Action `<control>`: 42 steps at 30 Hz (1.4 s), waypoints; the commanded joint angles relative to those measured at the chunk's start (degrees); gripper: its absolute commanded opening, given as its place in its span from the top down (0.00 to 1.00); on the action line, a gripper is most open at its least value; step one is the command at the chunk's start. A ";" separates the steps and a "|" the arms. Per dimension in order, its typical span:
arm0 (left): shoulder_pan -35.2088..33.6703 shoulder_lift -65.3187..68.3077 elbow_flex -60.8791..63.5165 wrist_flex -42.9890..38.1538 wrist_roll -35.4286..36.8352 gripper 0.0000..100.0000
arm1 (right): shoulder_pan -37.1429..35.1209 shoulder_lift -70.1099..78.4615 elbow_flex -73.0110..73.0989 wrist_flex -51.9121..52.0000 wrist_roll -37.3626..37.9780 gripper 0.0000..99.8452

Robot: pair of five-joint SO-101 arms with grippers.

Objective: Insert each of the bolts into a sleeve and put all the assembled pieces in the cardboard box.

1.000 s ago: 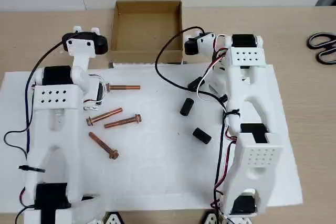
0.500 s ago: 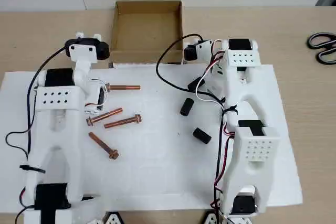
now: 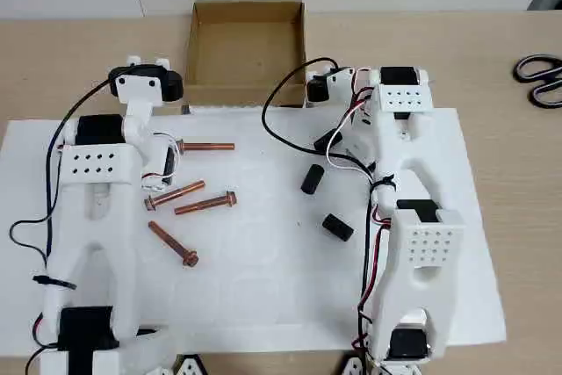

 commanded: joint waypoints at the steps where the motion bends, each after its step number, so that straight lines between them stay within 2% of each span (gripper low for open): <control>1: -0.26 -0.18 -0.13 -0.79 -0.53 0.99 | 1.80 0.66 -0.44 -0.31 0.35 0.84; 3: -0.26 -0.18 -0.13 -0.79 -0.53 0.99 | 2.07 0.40 -0.44 0.40 0.44 0.86; 8: -0.26 -0.18 -0.13 -0.79 -0.53 0.99 | 1.89 0.31 -0.53 1.36 0.18 1.00; 16: 0.09 -0.79 -1.27 -0.53 -0.53 0.99 | 2.15 -1.36 -0.53 3.47 0.00 0.99; 25: -0.35 0.09 -15.08 5.36 0.18 0.99 | 3.56 -21.32 -0.26 9.98 -4.13 1.00; 31: -4.66 13.10 -26.77 12.40 4.48 0.94 | 11.91 -28.00 0.18 11.38 -9.76 1.00; 35: -8.70 18.81 -31.34 12.22 4.92 0.94 | 14.46 -31.87 7.03 11.38 -10.99 1.00; 42: -9.05 22.07 -32.13 12.13 7.91 0.94 | 15.08 -38.37 20.40 10.51 -11.43 1.00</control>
